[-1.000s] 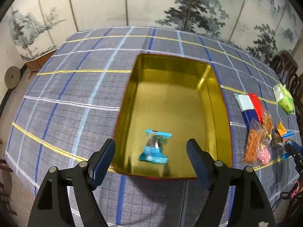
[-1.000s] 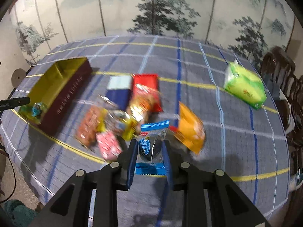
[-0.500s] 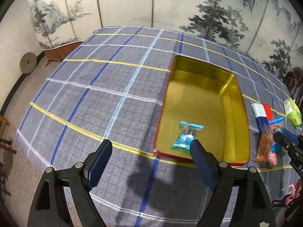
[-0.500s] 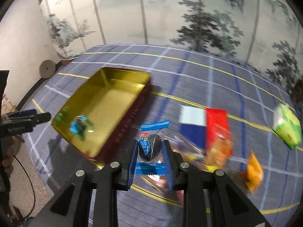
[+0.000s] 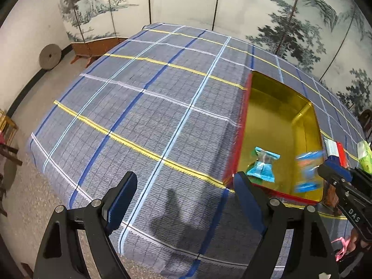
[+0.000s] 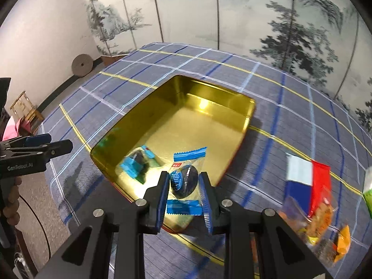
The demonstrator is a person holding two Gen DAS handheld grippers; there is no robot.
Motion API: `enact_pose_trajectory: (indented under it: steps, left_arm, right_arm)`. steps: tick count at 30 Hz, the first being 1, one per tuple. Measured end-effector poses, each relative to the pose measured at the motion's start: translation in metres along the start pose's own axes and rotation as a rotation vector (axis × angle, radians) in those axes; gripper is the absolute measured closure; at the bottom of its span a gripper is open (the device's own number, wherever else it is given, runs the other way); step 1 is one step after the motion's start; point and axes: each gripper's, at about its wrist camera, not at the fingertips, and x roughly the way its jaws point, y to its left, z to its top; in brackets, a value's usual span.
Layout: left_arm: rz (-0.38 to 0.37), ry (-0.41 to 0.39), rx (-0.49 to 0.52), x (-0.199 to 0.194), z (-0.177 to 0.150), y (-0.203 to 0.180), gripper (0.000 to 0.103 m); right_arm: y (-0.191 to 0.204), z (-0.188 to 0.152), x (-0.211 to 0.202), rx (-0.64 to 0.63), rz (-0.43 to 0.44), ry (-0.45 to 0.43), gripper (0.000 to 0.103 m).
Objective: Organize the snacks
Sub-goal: 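Move the right gripper over the tin and drop its blue candy inside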
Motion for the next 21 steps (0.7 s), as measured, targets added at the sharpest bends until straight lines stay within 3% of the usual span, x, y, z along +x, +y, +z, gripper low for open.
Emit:
enact_pose_trajectory:
  steps: [21]
  left_arm:
    - [-0.006, 0.032, -0.039, 0.007, -0.003, 0.016, 0.021]
  right_arm:
    - [0.012, 0.0, 0.04, -0.038, -0.008, 0.08, 0.085]
